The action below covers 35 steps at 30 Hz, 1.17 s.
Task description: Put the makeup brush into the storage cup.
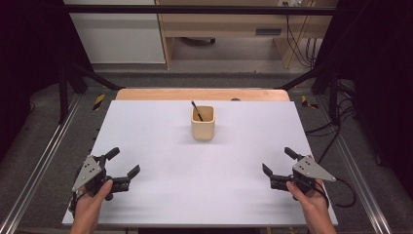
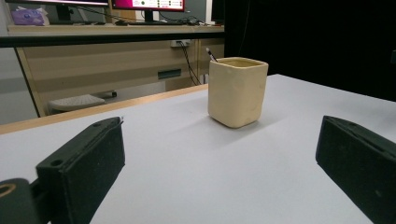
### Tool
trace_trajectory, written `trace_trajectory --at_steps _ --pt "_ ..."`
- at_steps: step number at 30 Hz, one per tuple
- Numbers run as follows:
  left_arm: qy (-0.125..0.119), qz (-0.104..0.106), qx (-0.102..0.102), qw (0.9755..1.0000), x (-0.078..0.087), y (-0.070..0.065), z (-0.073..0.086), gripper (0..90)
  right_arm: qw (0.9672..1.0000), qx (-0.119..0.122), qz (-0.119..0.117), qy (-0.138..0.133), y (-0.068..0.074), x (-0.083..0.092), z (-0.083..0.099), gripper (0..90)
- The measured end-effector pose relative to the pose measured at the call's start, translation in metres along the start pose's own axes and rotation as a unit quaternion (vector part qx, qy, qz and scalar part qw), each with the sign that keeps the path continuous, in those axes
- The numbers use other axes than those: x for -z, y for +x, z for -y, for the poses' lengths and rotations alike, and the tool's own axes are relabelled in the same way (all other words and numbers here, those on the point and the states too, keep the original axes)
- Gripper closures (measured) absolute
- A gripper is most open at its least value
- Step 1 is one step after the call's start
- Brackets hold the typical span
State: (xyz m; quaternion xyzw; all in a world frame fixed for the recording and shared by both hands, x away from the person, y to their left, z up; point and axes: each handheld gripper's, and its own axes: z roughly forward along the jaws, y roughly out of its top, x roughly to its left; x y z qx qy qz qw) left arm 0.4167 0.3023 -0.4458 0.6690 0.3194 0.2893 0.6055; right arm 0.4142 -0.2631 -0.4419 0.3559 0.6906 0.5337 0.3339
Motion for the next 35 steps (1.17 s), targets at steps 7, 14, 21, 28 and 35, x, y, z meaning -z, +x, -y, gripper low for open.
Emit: trace_trajectory --at_steps 7,14,21,28,35 --pt "0.001 0.0 -0.004 1.0 0.002 -0.001 0.0 0.9 0.9999 0.0 0.005 -0.011 -0.002 0.009 0.007 4.2" --pt "0.003 -0.003 -0.011 0.9999 0.005 0.001 0.0 0.9 0.9998 -0.005 0.007 -0.015 -0.003 0.016 0.016 3.5" --pt "0.004 -0.01 -0.012 0.9999 0.011 0.006 0.001 1.0 0.9996 -0.009 0.01 -0.023 -0.006 0.021 0.02 3.3" --pt "0.005 -0.017 -0.013 0.9998 0.021 0.007 0.002 0.9 0.9994 -0.006 0.011 -0.032 -0.006 0.022 0.023 2.6" --pt "0.01 -0.019 -0.016 0.9996 0.02 0.009 0.004 0.6 0.9994 -0.007 0.008 -0.033 -0.006 0.019 0.026 2.4"
